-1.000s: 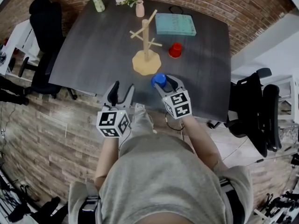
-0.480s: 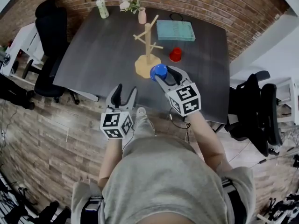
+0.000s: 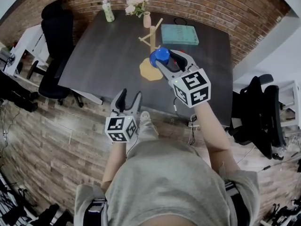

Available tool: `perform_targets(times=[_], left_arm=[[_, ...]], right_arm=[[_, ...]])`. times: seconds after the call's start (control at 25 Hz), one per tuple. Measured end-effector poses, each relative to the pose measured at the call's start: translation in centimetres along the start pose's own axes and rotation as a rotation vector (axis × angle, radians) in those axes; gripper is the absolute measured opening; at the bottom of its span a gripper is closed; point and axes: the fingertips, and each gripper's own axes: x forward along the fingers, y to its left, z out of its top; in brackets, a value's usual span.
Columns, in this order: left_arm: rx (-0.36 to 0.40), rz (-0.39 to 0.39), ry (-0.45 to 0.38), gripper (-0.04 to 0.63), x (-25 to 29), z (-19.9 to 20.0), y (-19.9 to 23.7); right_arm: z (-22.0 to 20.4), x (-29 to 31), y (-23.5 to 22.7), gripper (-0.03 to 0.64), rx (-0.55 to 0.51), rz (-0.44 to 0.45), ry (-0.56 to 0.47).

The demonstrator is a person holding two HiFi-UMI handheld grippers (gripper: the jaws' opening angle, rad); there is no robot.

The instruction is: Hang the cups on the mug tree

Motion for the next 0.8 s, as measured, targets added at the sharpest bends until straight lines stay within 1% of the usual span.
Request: perform_targets(times=[0.48, 0.64, 0.8], left_arm=[[-0.005, 0.004, -0.007, 0.235, -0.3, 0.1, 0.1], [-0.007, 0.008, -0.013, 0.235, -0.2, 0.2, 0.2], [-0.011, 0.021, -0.015, 0.235, -0.3, 0.3, 0.8]], right_arm=[[7.5, 0.6, 0.8, 0.212, -0.094, 0.030, -0.087], [8.6, 1.6, 1.3, 0.212, -0.121, 0.048, -0.097], [8.7, 2.8, 1.7, 0.212, -0.131, 0.060, -0.090]])
